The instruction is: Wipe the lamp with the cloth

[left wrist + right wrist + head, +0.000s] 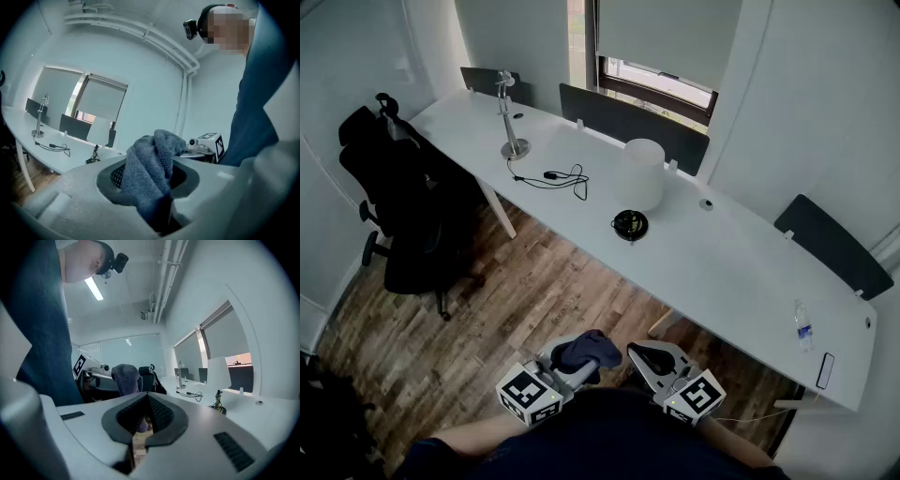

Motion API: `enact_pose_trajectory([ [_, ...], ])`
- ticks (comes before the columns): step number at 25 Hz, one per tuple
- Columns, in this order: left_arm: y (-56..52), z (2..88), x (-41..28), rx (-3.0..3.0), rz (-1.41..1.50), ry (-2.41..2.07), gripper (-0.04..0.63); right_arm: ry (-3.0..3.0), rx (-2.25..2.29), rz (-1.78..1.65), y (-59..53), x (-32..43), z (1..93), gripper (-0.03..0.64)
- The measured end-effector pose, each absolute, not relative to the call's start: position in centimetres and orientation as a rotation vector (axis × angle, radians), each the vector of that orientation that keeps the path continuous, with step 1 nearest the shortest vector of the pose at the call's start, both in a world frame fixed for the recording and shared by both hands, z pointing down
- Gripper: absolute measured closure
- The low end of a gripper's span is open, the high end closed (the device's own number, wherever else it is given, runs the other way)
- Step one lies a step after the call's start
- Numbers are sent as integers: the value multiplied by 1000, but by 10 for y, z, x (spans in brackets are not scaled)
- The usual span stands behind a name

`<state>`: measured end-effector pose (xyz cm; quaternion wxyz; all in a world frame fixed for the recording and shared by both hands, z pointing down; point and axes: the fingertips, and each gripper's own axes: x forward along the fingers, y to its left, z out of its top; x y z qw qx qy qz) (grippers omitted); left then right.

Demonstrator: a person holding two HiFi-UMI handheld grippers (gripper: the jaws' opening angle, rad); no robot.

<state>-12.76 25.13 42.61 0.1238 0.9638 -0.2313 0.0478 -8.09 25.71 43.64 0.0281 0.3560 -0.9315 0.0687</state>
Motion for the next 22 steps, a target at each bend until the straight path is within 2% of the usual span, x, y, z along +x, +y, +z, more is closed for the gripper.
enact_pose_trajectory([
  [22,223,433,-124,2808,131,-696,463,-2880,1107,258,231,-72,445,606],
])
